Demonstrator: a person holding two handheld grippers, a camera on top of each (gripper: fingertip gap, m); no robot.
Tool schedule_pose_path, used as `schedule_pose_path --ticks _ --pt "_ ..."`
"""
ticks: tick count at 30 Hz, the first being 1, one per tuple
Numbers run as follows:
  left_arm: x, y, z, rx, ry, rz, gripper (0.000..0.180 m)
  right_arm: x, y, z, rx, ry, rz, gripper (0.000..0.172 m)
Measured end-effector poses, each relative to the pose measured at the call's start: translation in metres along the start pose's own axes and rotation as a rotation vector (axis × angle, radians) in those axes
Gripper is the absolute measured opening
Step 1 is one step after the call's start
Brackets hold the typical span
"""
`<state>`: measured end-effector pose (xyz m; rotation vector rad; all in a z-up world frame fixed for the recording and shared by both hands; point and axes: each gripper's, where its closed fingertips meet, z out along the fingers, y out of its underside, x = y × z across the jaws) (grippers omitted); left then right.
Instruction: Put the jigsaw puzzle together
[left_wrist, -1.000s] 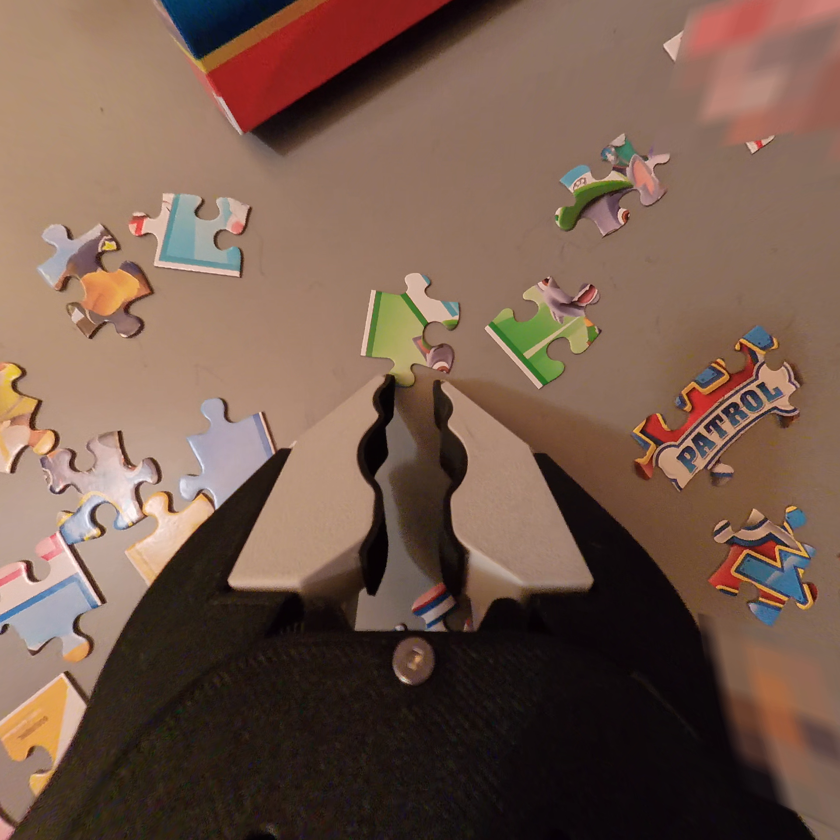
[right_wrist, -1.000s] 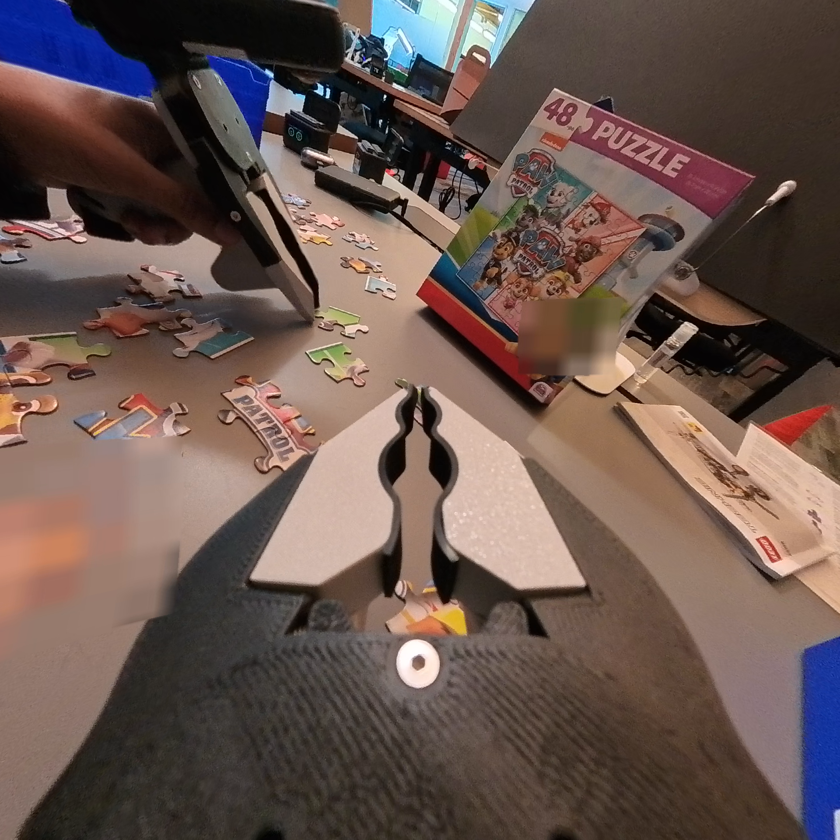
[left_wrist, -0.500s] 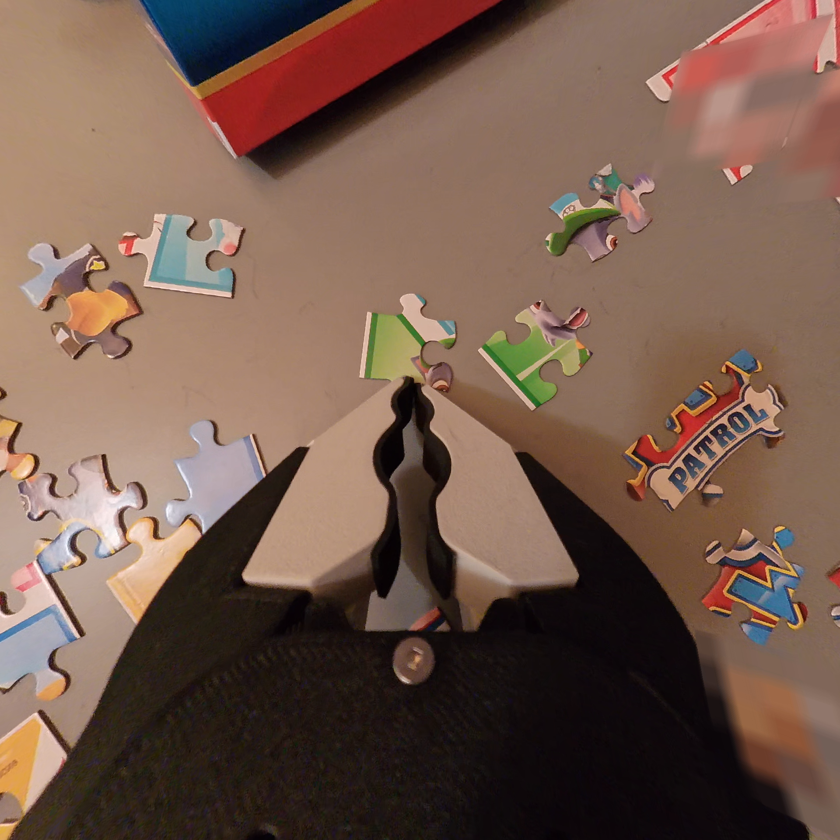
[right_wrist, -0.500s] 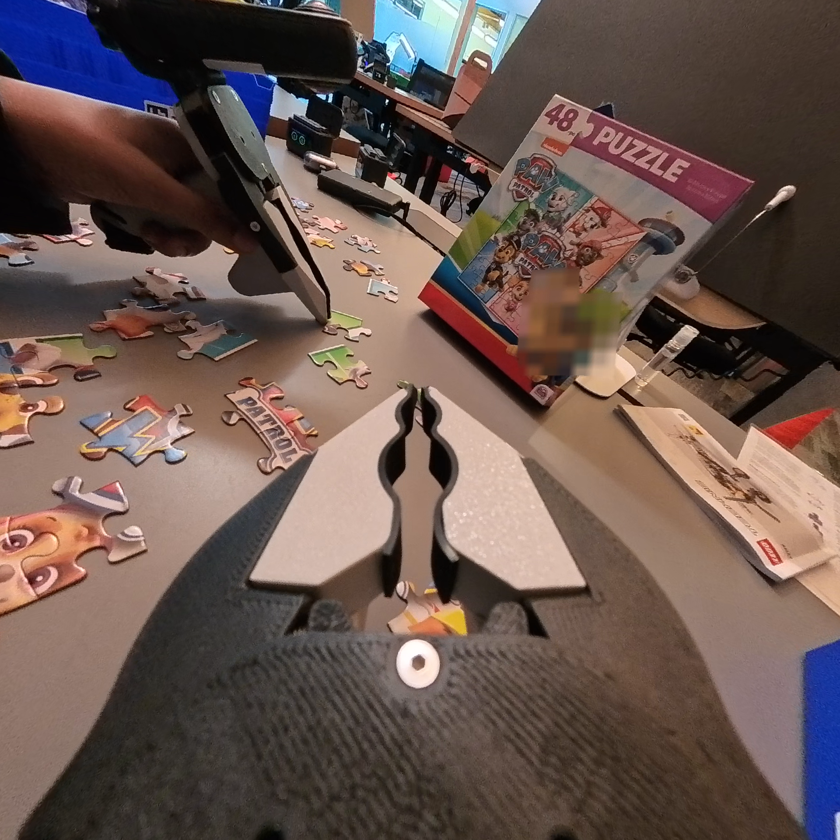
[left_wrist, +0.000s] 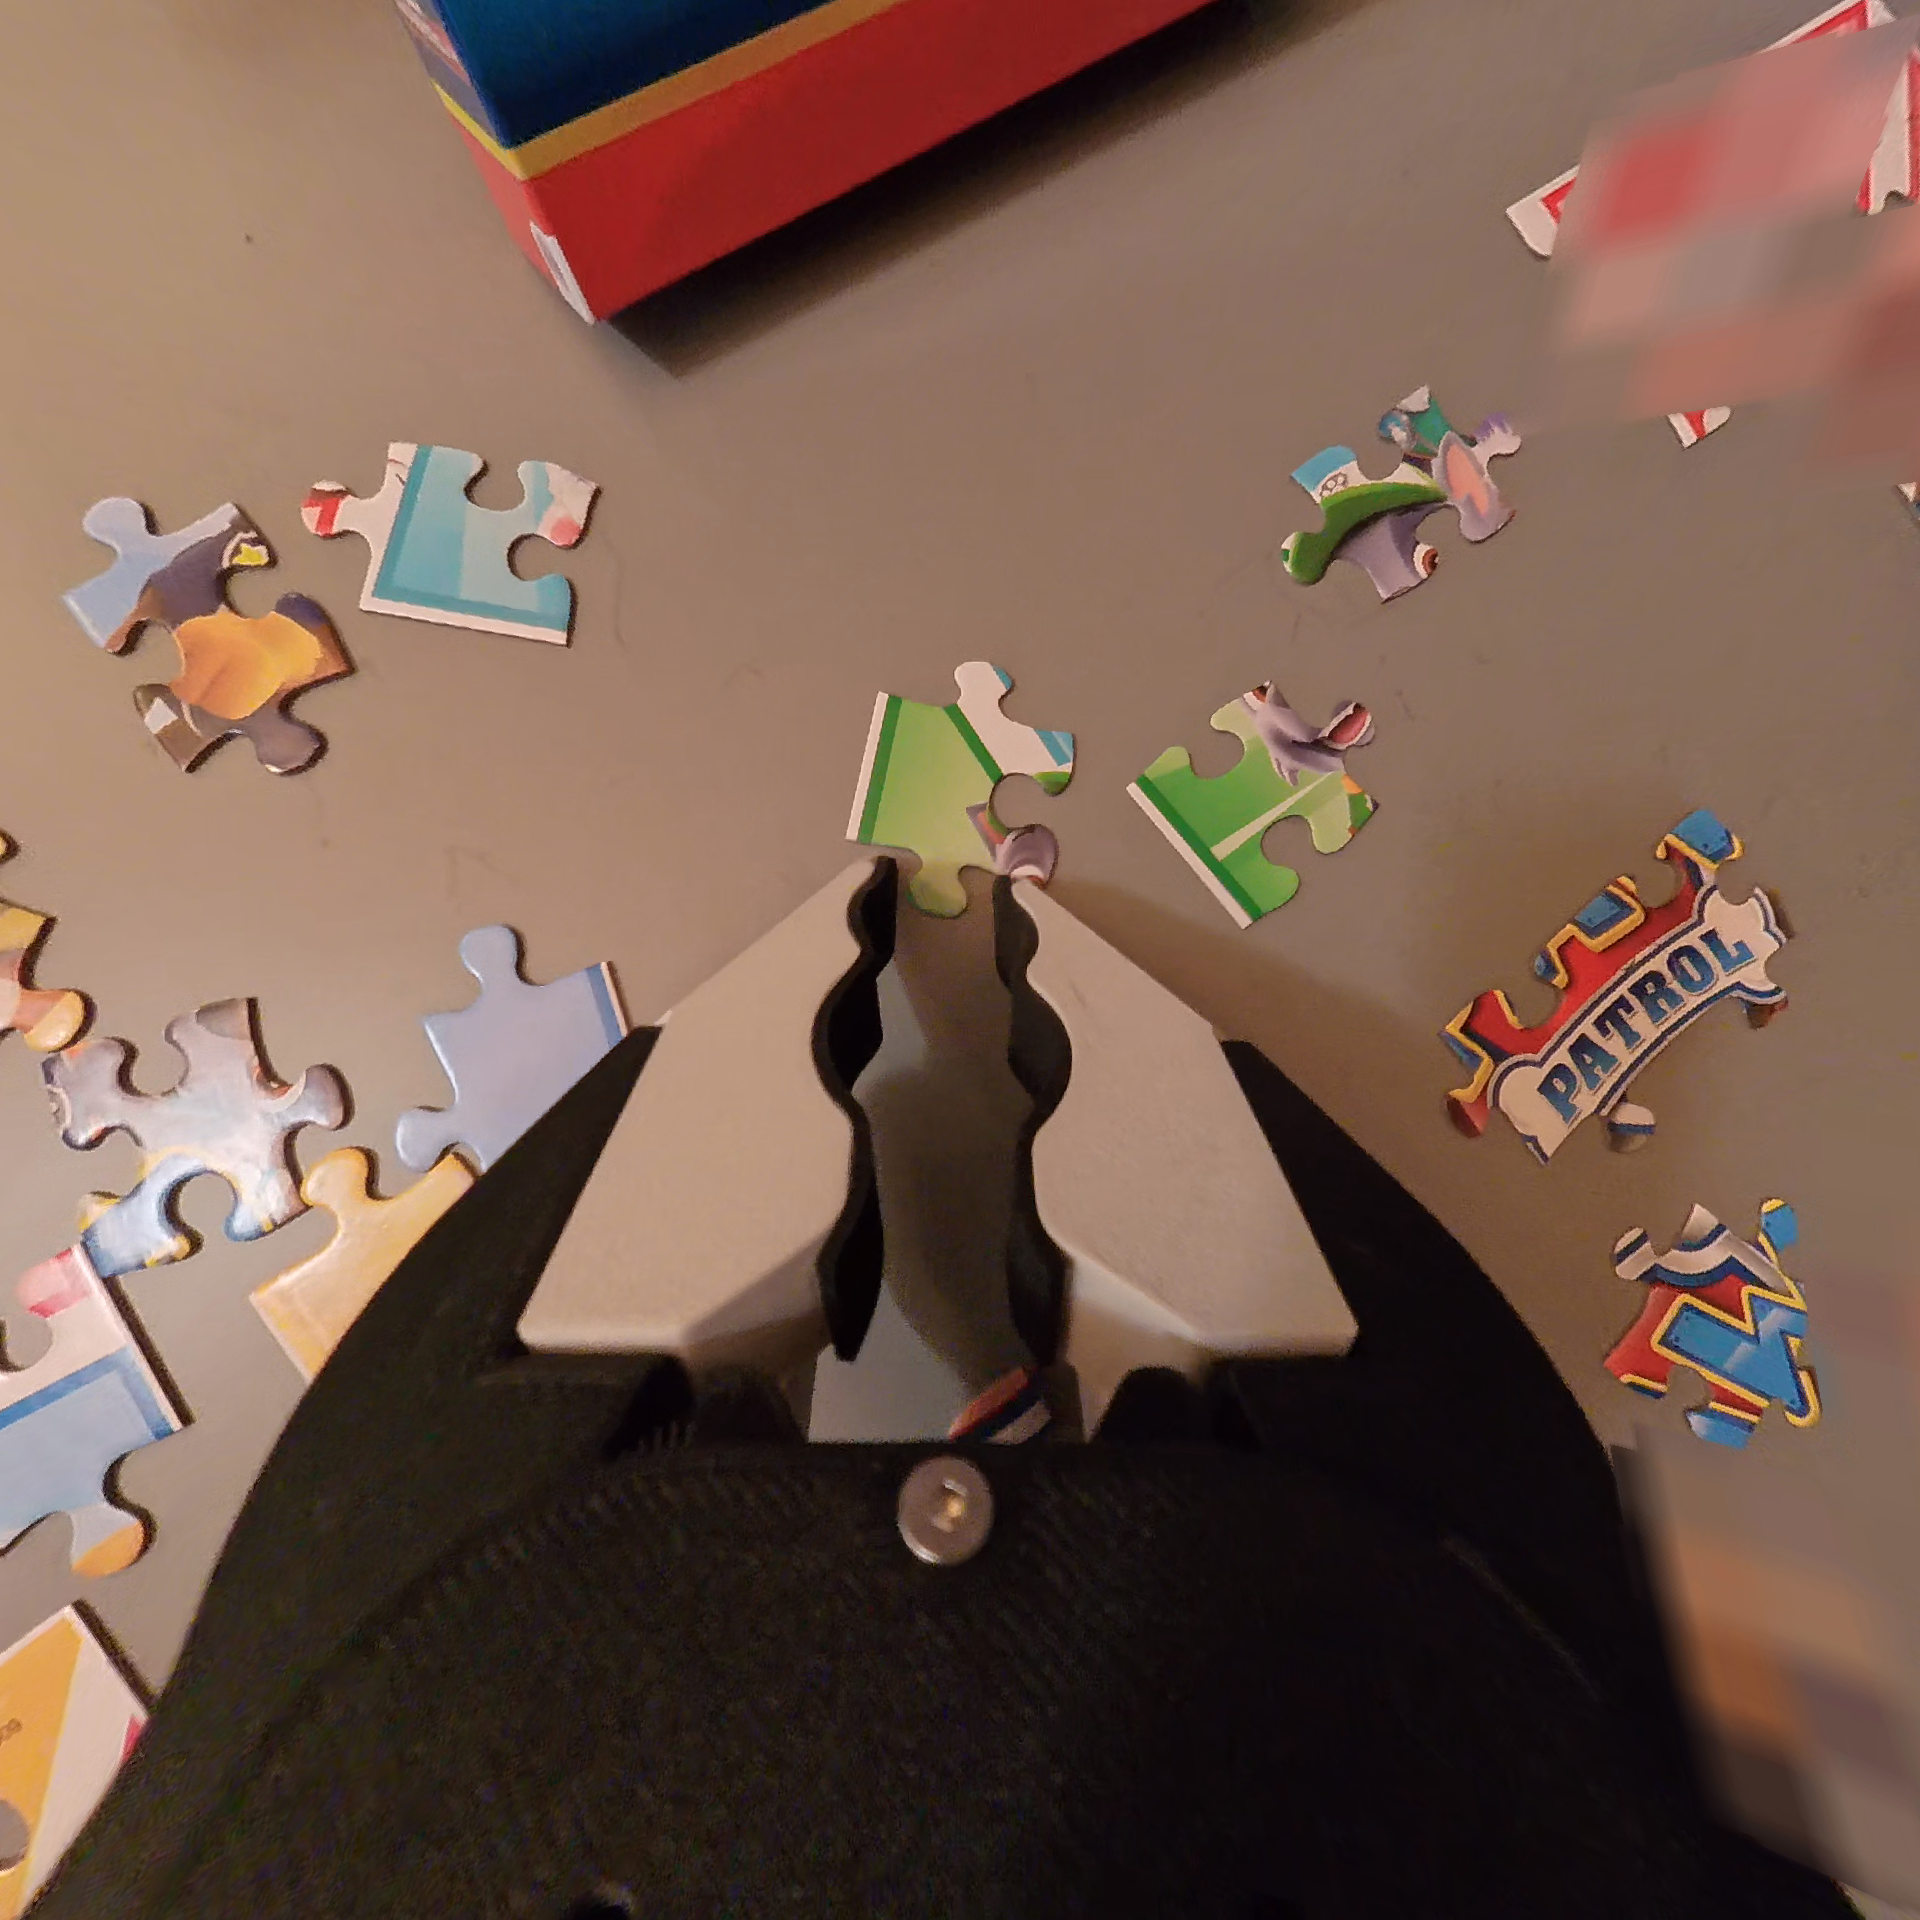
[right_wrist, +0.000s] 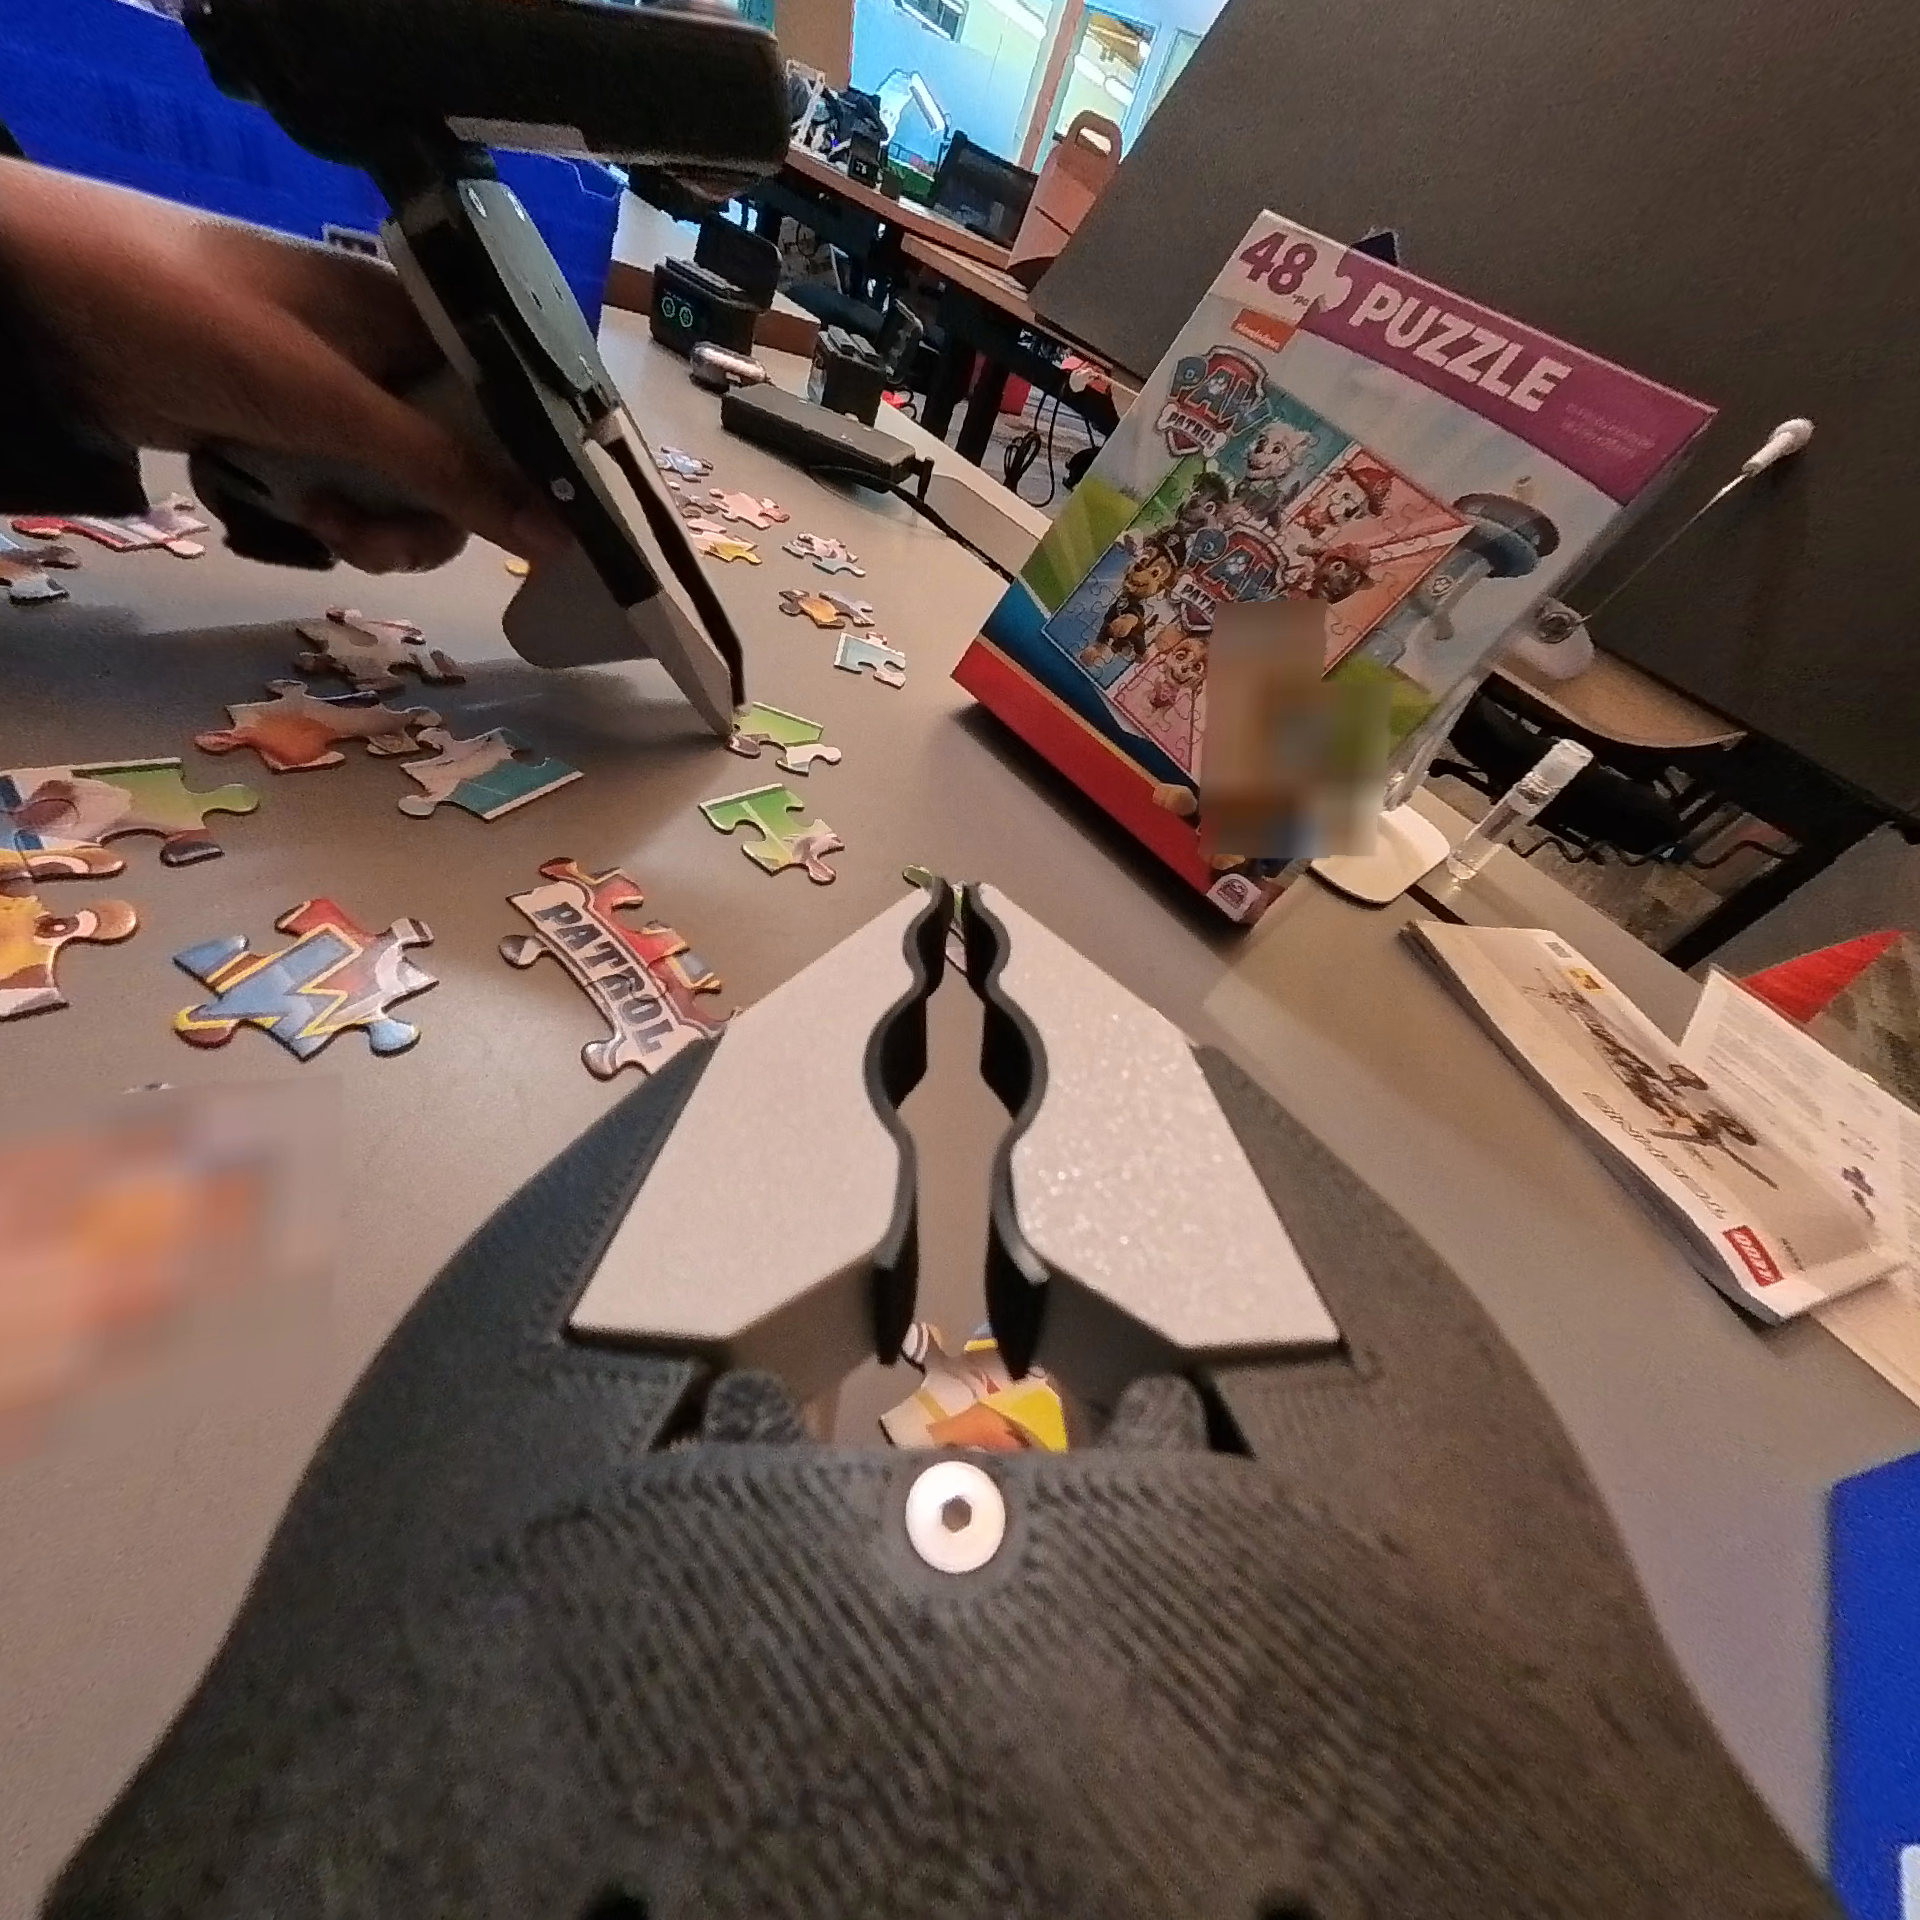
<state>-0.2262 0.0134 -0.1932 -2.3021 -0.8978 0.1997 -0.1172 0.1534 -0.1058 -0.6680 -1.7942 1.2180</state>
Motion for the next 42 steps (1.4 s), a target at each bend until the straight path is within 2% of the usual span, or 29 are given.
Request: schedule_pose_path --ticks 6,22,42 --pt "0.009 -0.001 0.002 -0.007 0.033 0.017 0.000 0.000 0.000 0.000 0.000 -0.002 0.003 0.000" --pt "-0.001 0.000 -0.005 0.006 0.004 -0.006 0.000 0.000 0.001 0.001 -0.004 -0.003 0.002 0.000" --pt "0.000 0.001 -0.003 0.009 -0.001 -0.016 0.014 0.000 0.002 0.001 -0.007 -0.004 -0.001 0.000"
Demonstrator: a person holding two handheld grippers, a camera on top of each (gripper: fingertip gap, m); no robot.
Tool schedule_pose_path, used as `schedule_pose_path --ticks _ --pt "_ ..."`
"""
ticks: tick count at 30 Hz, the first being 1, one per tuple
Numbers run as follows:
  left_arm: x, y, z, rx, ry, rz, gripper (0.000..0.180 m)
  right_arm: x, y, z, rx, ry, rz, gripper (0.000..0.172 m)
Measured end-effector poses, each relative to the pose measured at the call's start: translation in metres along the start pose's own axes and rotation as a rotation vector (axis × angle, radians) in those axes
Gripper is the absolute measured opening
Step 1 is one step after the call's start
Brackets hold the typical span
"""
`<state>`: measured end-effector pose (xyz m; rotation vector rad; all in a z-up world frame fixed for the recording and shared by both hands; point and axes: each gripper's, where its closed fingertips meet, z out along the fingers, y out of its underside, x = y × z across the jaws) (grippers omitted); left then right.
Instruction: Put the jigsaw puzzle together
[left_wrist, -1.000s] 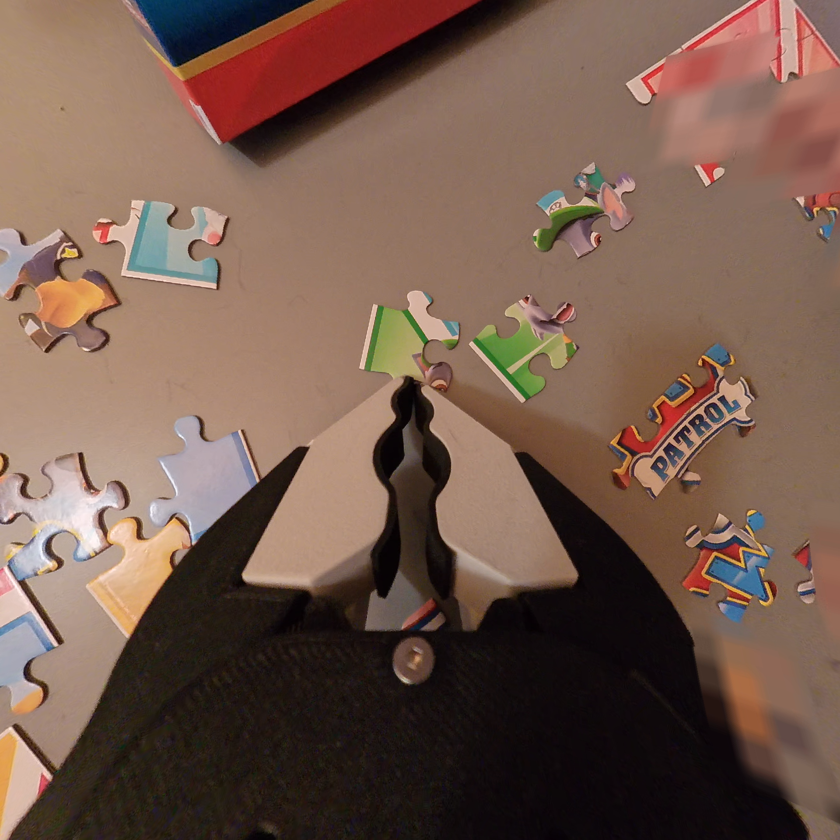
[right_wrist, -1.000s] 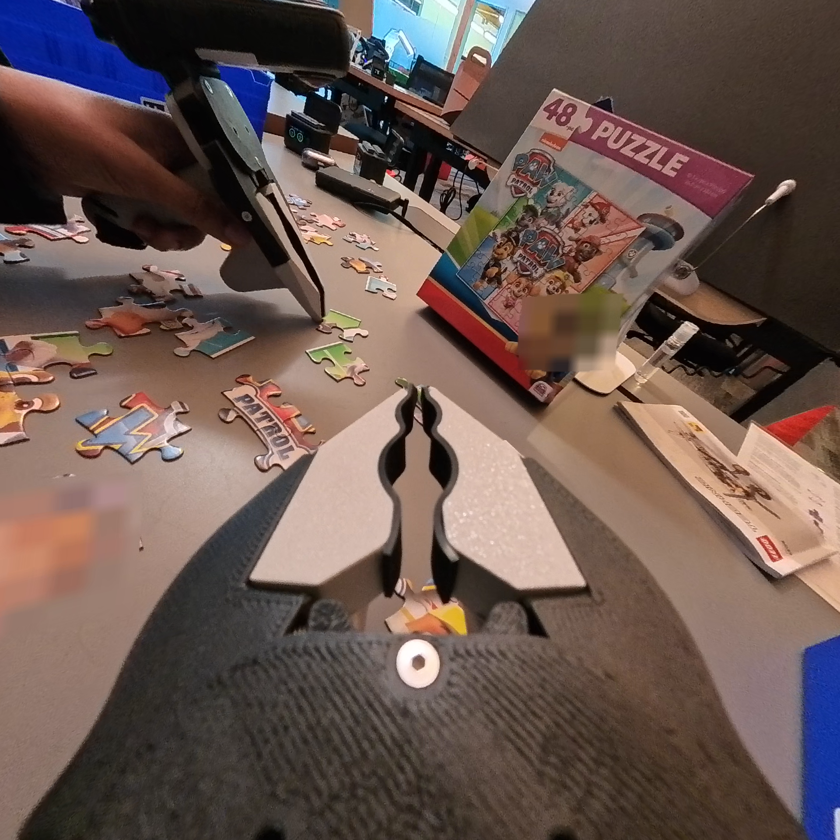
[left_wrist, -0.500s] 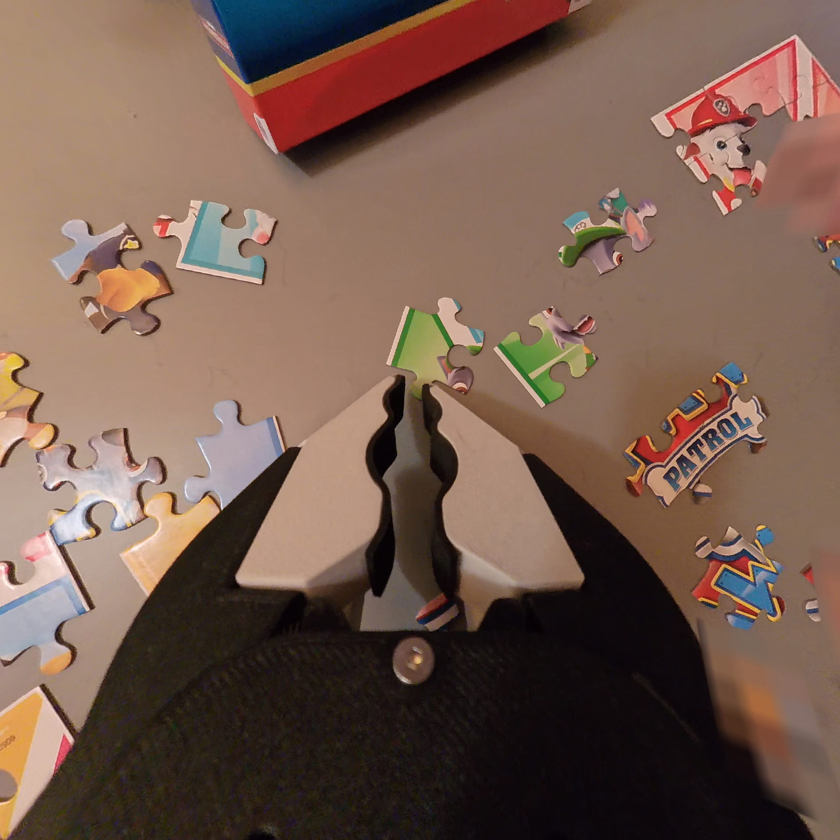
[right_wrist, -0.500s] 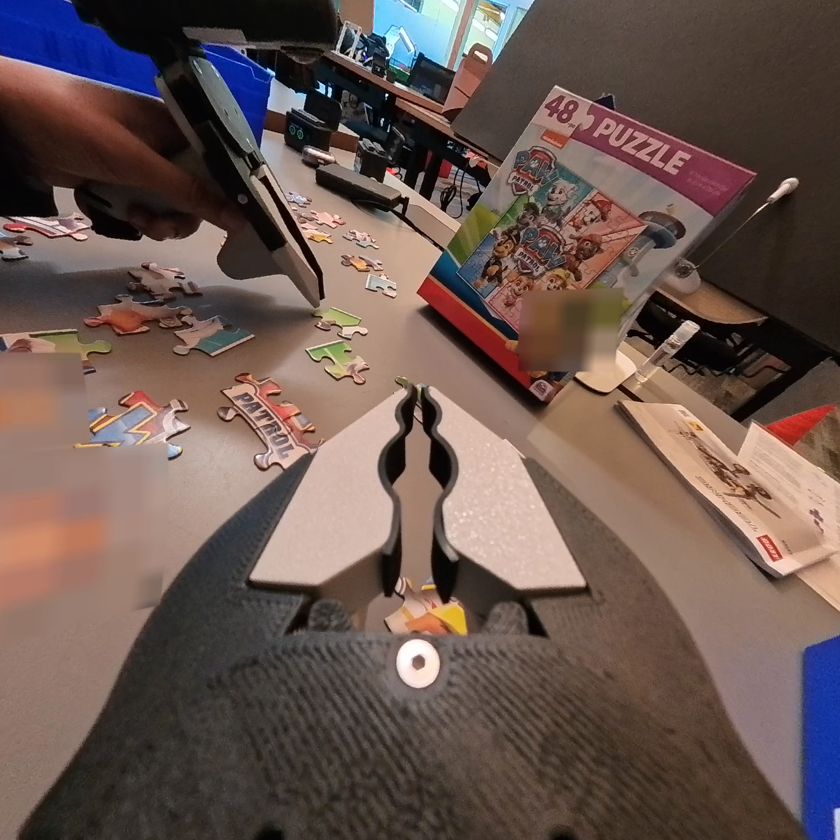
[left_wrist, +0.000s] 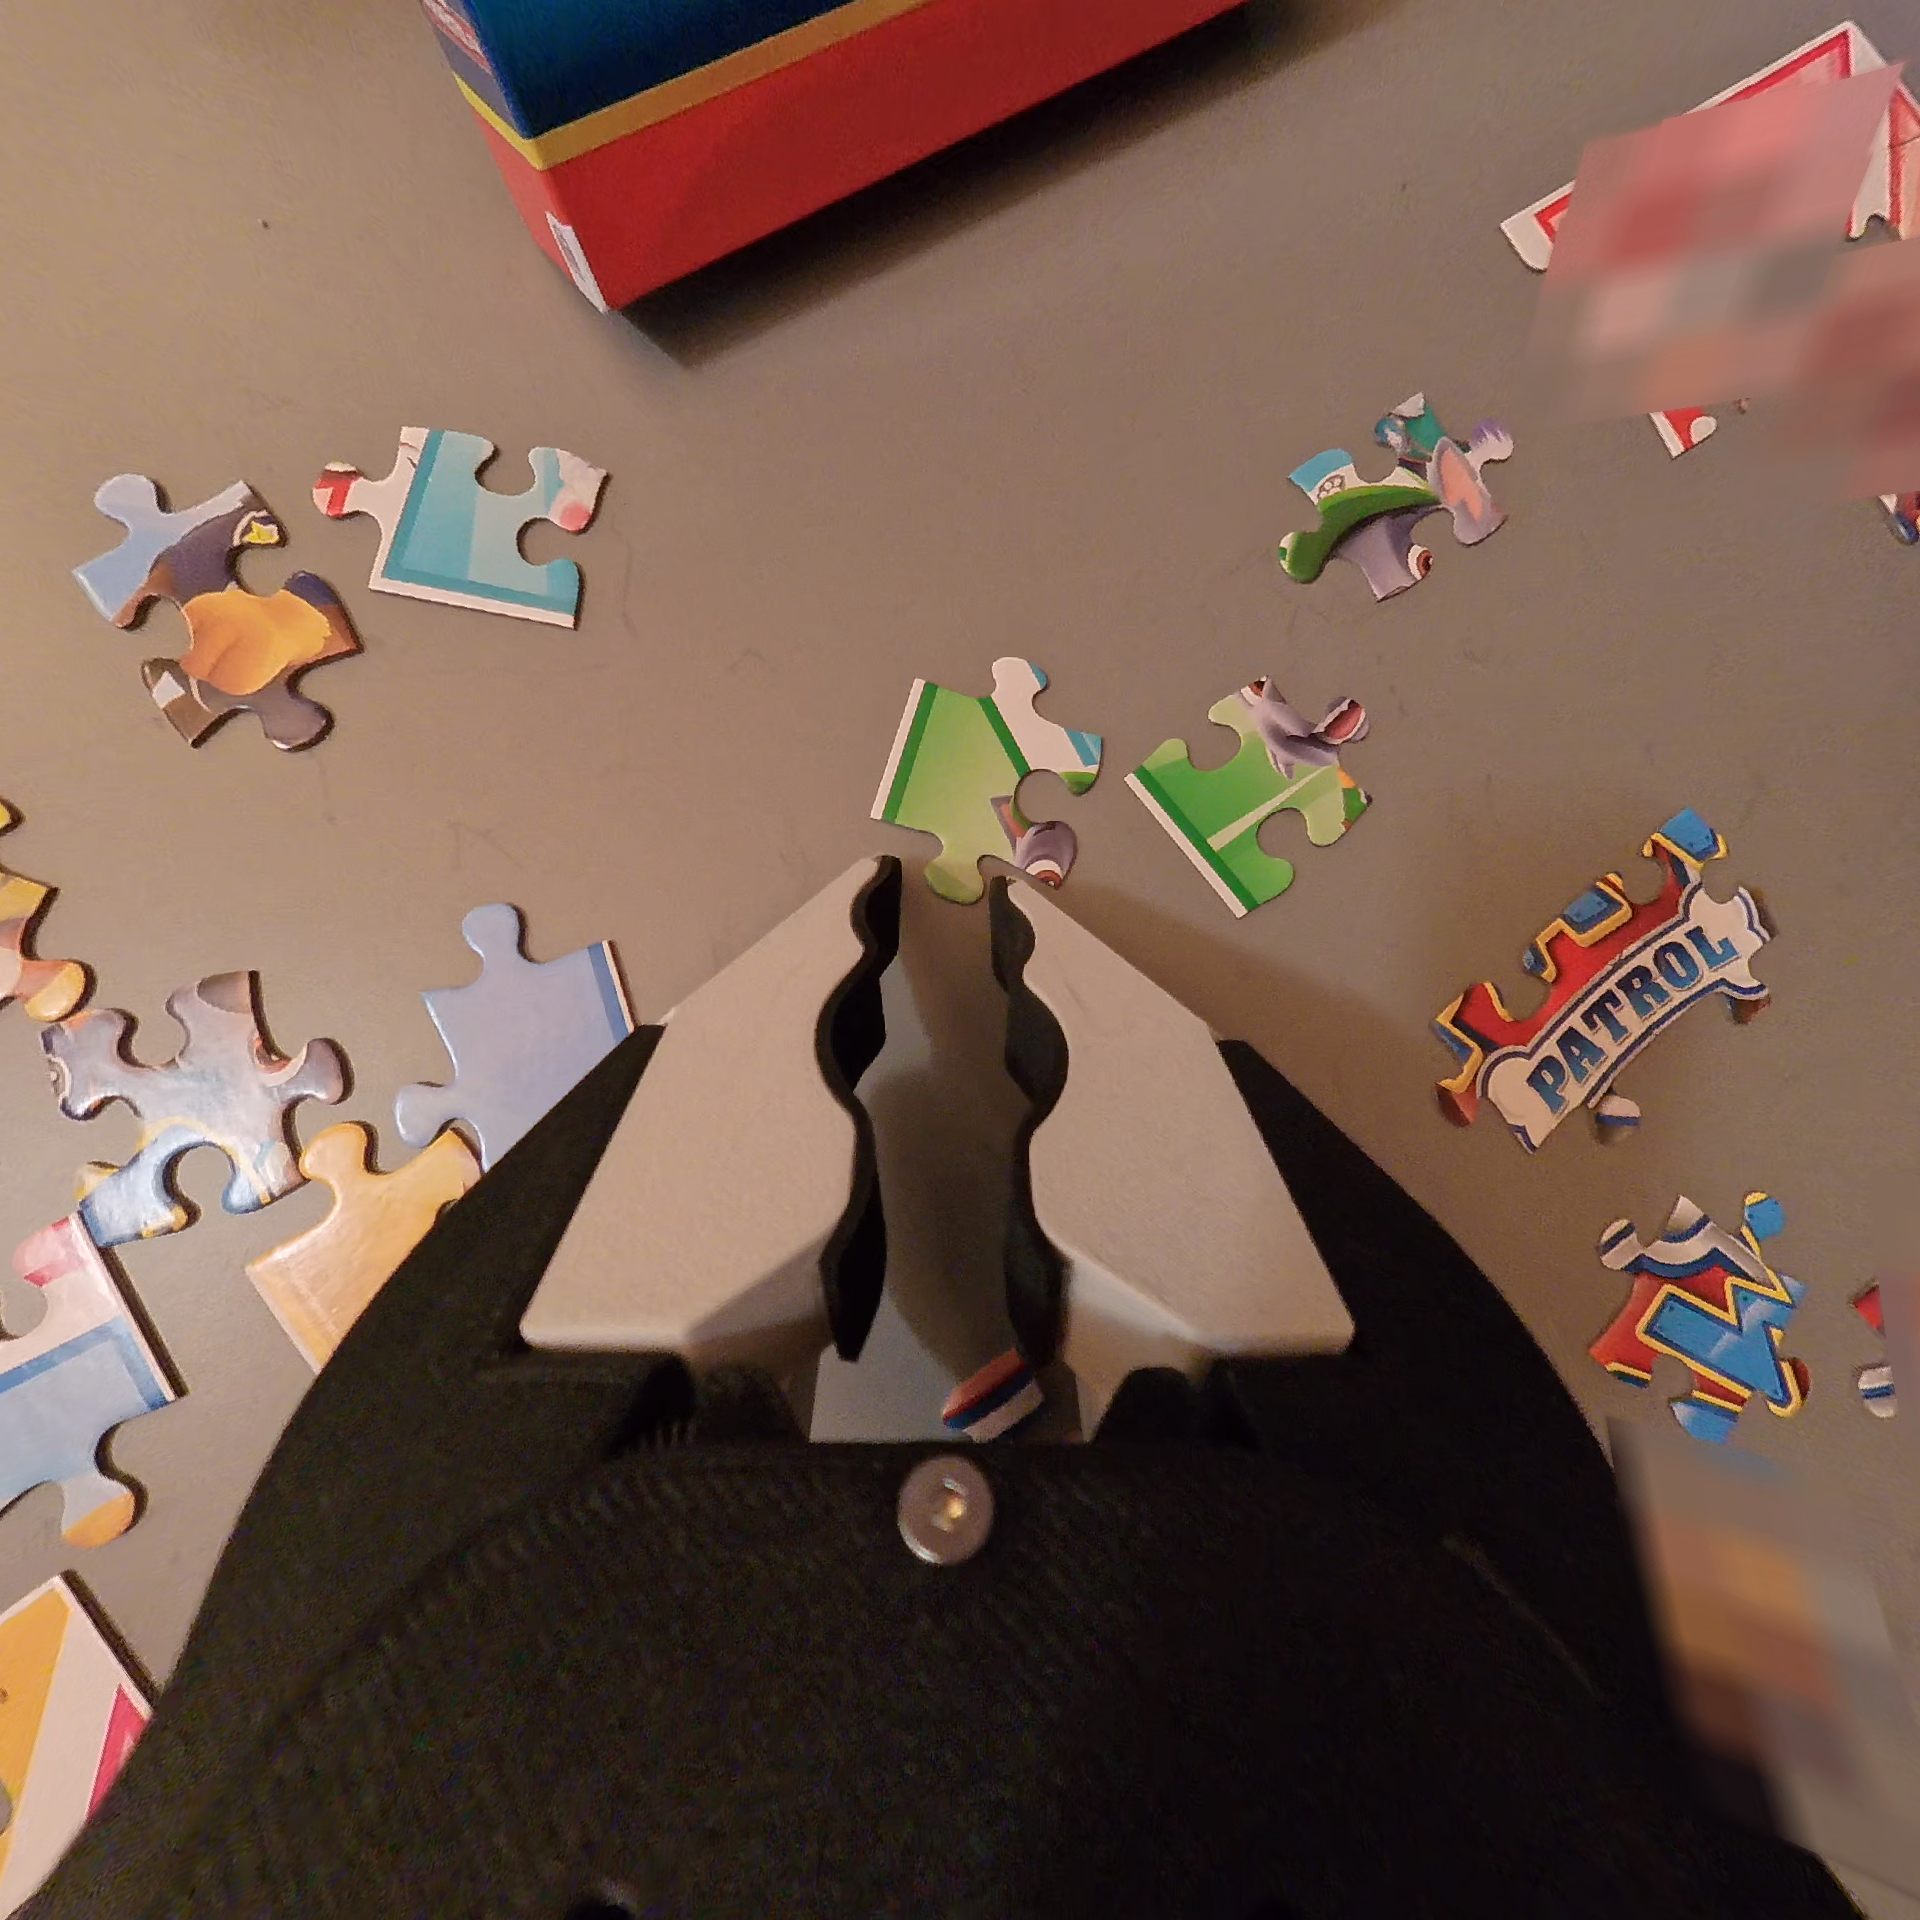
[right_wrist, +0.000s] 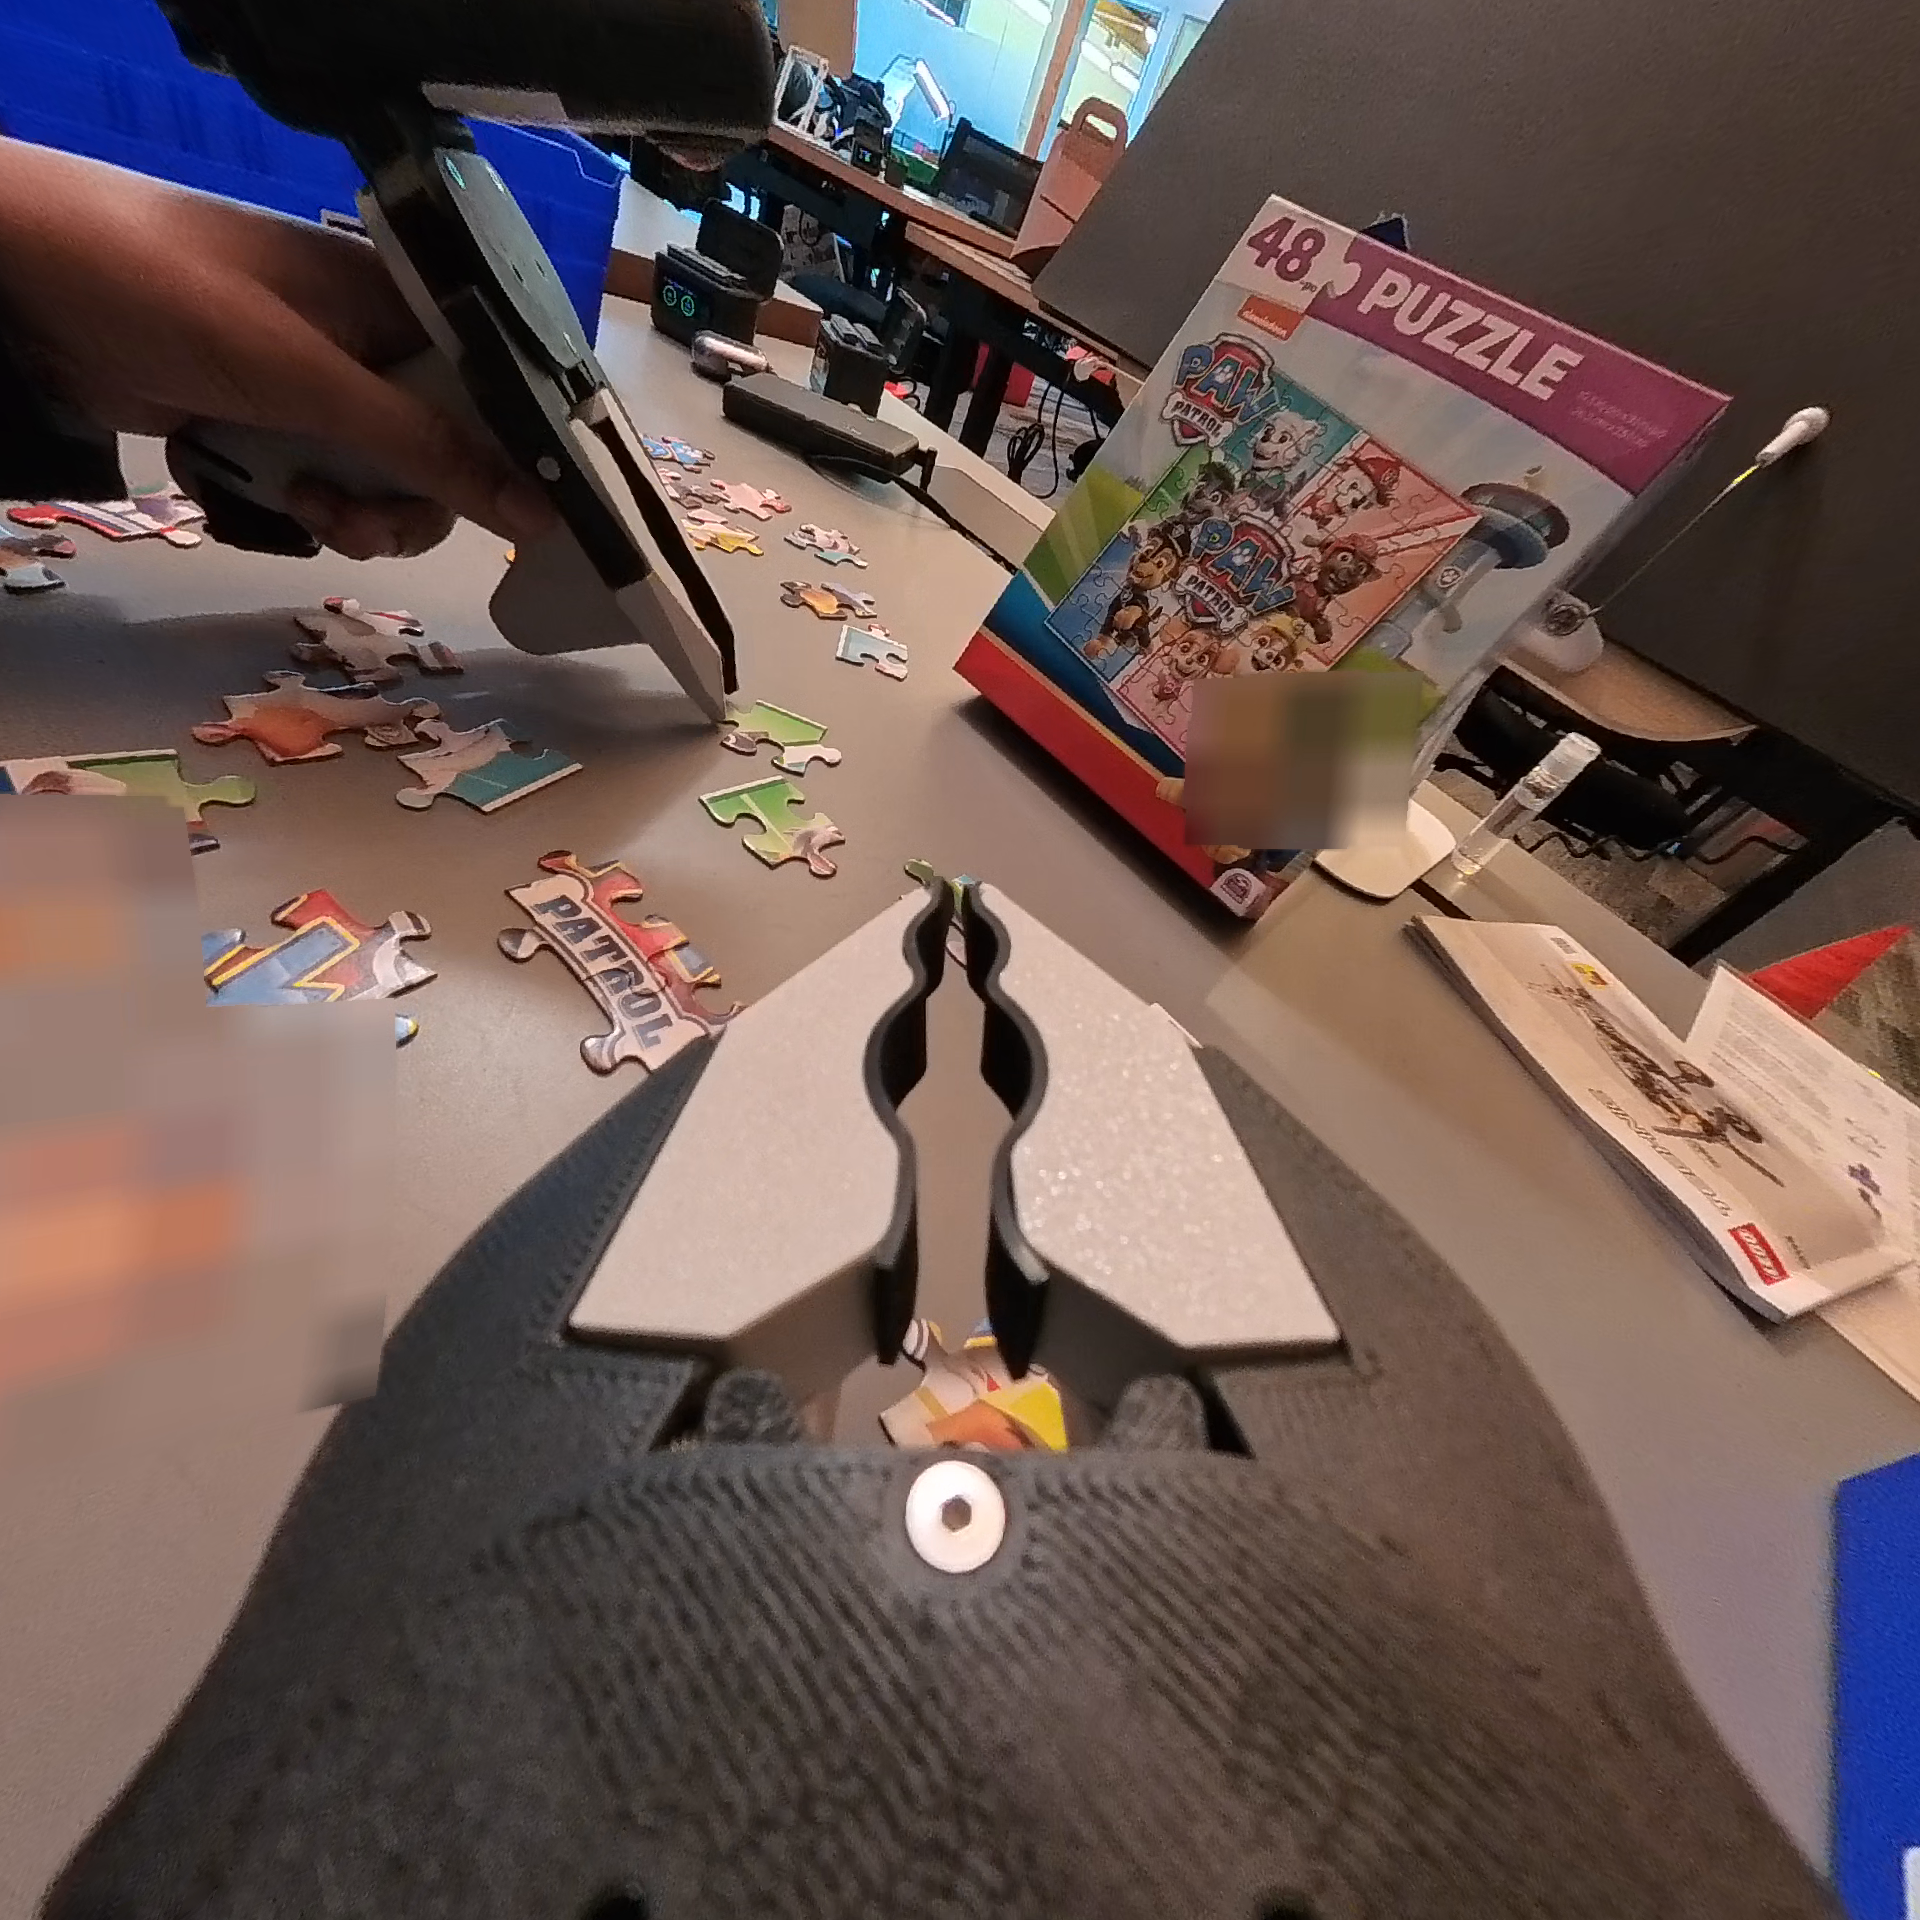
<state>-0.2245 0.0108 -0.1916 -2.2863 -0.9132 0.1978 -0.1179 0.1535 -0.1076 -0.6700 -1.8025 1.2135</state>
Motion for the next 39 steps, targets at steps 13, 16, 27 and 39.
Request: schedule_pose_path --ticks 13,16,27,39 --pt "0.0045 -0.0007 0.0027 -0.007 0.030 0.002 0.008 -0.0008 0.0011 0.0003 -0.007 -0.002 -0.008 0.000" --pt "0.0049 -0.0010 0.0030 -0.008 0.034 0.003 0.007 -0.0007 0.0010 0.0000 -0.006 -0.001 -0.008 0.000" --pt "0.0052 -0.0015 0.0031 -0.004 0.040 -0.002 0.006 -0.0007 0.0008 -0.0002 -0.005 -0.001 -0.010 0.001" --pt "0.0037 -0.0002 0.0018 -0.009 0.043 -0.002 0.005 -0.0010 0.0012 0.0005 -0.007 -0.004 -0.010 0.001"
